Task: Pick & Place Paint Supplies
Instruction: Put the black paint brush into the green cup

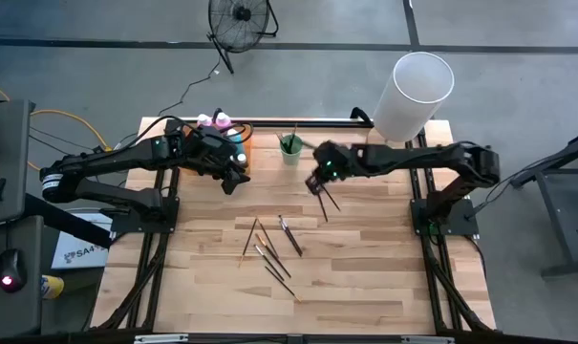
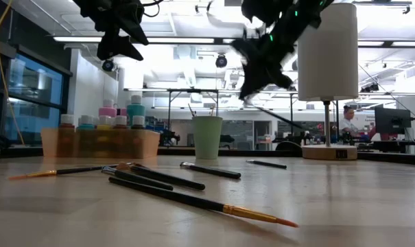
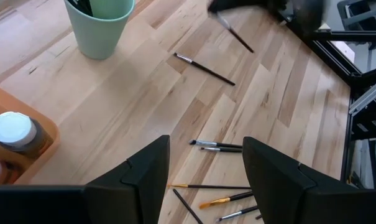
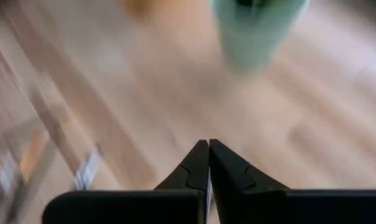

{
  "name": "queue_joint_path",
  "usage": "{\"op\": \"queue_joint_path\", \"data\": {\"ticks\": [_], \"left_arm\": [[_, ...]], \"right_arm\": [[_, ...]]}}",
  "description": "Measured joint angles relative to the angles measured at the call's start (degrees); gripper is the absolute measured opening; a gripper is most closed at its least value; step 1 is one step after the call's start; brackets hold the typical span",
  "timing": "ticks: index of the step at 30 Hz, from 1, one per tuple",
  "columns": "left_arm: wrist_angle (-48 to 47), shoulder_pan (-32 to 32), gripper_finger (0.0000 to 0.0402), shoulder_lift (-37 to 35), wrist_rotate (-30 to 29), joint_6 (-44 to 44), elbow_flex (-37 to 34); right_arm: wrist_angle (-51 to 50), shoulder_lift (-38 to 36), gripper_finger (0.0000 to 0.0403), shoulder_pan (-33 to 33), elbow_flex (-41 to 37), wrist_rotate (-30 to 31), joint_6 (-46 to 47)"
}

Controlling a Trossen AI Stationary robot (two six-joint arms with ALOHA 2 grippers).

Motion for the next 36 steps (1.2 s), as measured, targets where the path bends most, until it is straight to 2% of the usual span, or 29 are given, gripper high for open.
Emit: {"op": "queue_joint_path", "data": {"ticks": [3, 7, 13, 19, 24, 36], "left_arm": [[0.0, 0.0, 0.02, 0.0, 0.0, 0.0, 0.0], [0.0, 0.0, 0.02, 0.0, 0.0, 0.0, 0.0], [0.0, 0.0, 0.02, 0.0, 0.0, 0.0, 0.0], [0.0, 0.0, 0.02, 0.0, 0.0, 0.0, 0.0], [0.0, 0.0, 0.02, 0.0, 0.0, 0.0, 0.0], [0.0, 0.0, 0.02, 0.0, 0.0, 0.2, 0.0]], "right_arm": [[10.4, -3.2, 0.0003, 0.0, 0.3, 5.4, -3.7], [26.0, -4.1, 0.0003, -0.5, 0.4, 11.0, -9.8], [41.2, 1.5, 0.0003, -2.5, 0.3, 17.2, -16.2], [53.0, 7.8, 0.0003, -4.3, 0.3, 21.6, -16.5], [55.8, 10.4, 0.0003, -5.7, 0.3, 23.1, -16.4], [52.2, 12.8, 0.0003, -7.6, 0.3, 21.7, -17.7]]}}
